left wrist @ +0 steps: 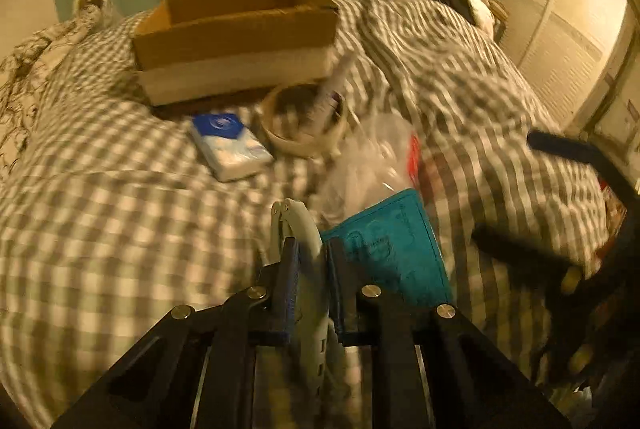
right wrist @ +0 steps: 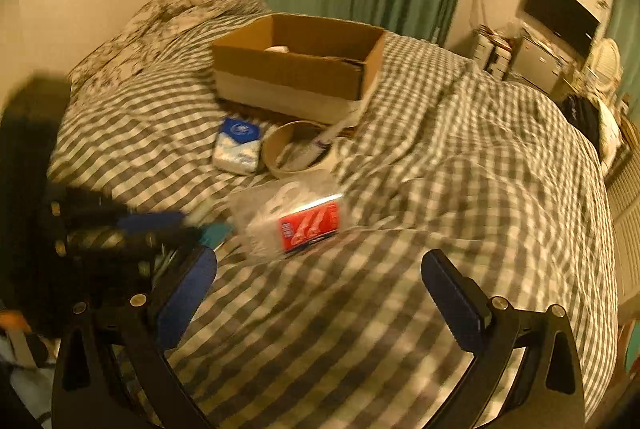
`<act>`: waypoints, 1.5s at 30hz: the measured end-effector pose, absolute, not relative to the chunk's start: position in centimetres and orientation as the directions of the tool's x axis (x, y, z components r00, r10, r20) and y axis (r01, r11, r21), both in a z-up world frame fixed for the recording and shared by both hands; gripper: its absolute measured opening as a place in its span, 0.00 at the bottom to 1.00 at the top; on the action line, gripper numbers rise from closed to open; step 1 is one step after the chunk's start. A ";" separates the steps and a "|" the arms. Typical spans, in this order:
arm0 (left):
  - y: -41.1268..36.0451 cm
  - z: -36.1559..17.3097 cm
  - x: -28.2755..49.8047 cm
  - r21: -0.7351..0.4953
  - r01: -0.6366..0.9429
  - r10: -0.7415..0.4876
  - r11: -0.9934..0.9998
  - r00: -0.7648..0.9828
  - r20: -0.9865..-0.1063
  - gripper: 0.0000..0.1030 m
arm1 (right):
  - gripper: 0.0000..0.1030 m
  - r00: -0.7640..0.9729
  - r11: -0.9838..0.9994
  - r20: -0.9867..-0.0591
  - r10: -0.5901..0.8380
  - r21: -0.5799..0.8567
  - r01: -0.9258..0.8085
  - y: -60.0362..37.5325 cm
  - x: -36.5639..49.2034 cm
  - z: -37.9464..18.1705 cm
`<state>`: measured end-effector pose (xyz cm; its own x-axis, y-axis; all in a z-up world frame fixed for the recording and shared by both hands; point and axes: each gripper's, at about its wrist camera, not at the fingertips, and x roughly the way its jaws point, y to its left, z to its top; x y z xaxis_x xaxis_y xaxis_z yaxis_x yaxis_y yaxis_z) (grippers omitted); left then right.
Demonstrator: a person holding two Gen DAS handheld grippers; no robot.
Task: Organize objects
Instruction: 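Grasp the grey cable with the left tool while the right tool grasps the teal blister pack, then carry the cable and blister pack into the box and open both tools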
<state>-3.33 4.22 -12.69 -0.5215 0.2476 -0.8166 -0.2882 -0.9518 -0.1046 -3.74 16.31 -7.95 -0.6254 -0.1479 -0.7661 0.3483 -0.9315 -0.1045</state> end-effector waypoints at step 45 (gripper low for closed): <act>1.1 -8.8 -3.5 -0.097 -0.258 0.237 -0.961 -0.593 -0.770 0.04 | 0.06 -0.587 -0.885 -0.757 -0.287 -0.026 0.466 11.7 -1.7 -5.9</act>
<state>-3.47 1.13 -8.77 -0.5927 0.2366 -0.7699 -0.2579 -0.9613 -0.0968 -1.71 11.73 -5.88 -0.5871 -0.2870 -0.7570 0.4657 -0.8845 -0.0258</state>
